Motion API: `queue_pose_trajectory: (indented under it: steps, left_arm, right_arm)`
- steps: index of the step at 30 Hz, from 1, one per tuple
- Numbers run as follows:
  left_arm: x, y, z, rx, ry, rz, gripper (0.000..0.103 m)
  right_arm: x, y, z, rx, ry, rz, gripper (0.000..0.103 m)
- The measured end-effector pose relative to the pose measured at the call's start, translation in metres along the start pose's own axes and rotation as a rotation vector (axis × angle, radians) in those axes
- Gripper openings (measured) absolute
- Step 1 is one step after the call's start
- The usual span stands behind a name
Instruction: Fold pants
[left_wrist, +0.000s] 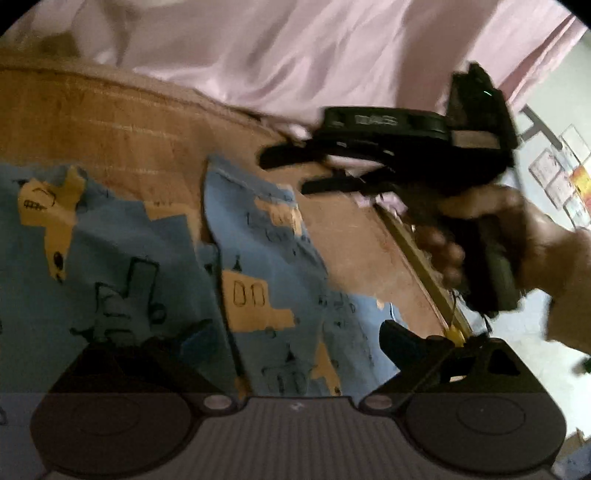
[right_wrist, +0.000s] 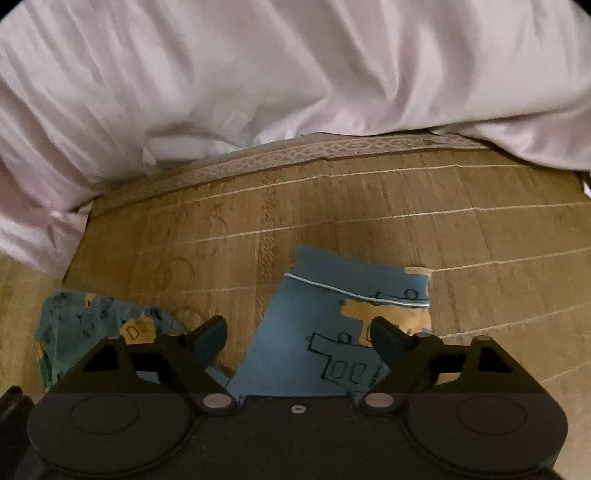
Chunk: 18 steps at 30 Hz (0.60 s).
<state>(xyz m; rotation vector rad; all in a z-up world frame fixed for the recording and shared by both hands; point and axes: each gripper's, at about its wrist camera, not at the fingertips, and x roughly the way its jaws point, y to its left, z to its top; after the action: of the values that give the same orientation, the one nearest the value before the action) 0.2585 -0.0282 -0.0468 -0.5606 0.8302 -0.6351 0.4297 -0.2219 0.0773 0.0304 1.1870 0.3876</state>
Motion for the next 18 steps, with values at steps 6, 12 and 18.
queue_pose_trajectory:
  steps: [6, 12, 18]
  left_arm:
    - [0.000, 0.002, 0.000, -0.074, -0.022, 0.013, 0.088]
    - [-0.008, -0.002, -0.010, -0.103, -0.070, -0.017, 0.082]
    - [0.001, -0.010, -0.007, -0.050, -0.050, 0.075, 0.082]
  right_arm:
    - [0.044, 0.026, 0.010, -0.096, 0.057, -0.023, 0.059]
    - [0.073, 0.045, 0.017, -0.120, 0.053, -0.085, 0.050]
    - [0.090, 0.042, 0.023, -0.050, 0.059, -0.102, 0.049]
